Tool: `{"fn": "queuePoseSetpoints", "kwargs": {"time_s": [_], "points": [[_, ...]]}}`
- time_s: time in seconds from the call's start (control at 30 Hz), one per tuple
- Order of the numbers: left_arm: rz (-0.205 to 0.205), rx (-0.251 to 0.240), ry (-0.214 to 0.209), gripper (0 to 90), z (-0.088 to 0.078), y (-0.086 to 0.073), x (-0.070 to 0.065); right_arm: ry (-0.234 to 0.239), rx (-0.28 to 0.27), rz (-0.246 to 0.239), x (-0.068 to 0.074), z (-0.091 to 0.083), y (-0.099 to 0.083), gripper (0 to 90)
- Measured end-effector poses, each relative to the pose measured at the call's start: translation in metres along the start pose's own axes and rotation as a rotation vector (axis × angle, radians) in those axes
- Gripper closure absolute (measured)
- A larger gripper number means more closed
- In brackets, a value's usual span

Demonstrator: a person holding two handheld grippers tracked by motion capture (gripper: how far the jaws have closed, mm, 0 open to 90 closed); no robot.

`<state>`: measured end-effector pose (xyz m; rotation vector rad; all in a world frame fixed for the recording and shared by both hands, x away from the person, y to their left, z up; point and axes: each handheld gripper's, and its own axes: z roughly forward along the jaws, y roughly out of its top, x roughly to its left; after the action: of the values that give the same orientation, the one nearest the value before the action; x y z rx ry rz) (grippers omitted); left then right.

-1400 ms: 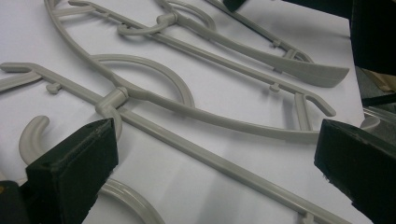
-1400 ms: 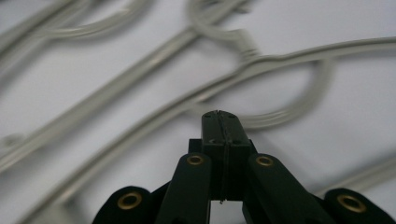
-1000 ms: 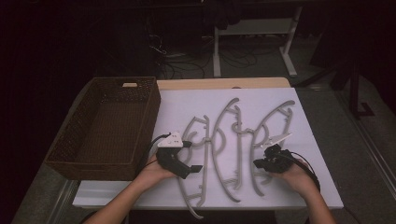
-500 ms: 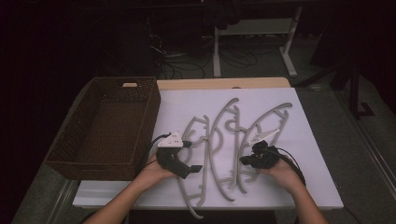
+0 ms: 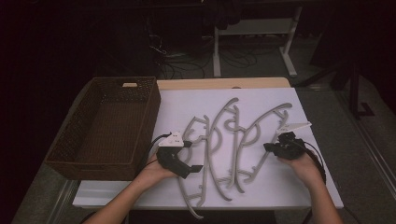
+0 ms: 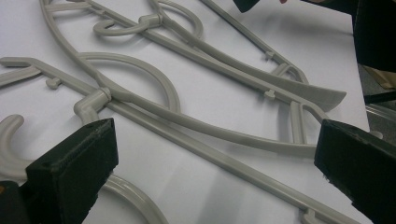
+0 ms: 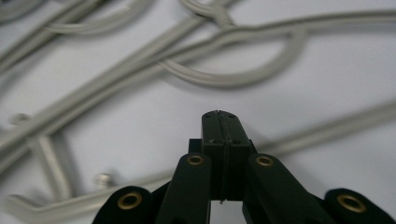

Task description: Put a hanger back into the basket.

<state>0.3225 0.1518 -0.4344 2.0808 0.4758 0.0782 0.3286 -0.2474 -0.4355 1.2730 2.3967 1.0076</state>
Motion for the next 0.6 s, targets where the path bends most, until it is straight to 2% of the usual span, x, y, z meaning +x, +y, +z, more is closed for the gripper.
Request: {"fn": "queuePoseSetpoints", "kwargs": {"time_s": [0.07, 0.2, 0.3, 0.57, 0.6], "points": [[-0.001, 0.001, -0.001, 0.0, 0.001, 0.001, 0.000, -0.018, 0.005, 0.016, -0.006, 0.002, -0.002, 89.0], [-0.001, 0.000, -0.005, 0.0, 0.003, 0.003, -0.001, -0.052, 0.028, 0.012, -0.010, 0.008, -0.003, 89.1], [-0.004, 0.002, -0.004, 0.0, 0.004, 0.006, -0.003, -0.072, 0.055, 0.005, -0.010, 0.014, -0.004, 89.1], [0.018, 0.026, -0.013, 0.0, 0.015, 0.024, -0.012, -0.094, 0.074, 0.009, -0.008, 0.017, -0.003, 89.3], [0.021, 0.030, -0.015, 0.0, 0.018, 0.027, -0.014, -0.114, 0.092, 0.006, -0.008, 0.017, -0.003, 89.4]]}}
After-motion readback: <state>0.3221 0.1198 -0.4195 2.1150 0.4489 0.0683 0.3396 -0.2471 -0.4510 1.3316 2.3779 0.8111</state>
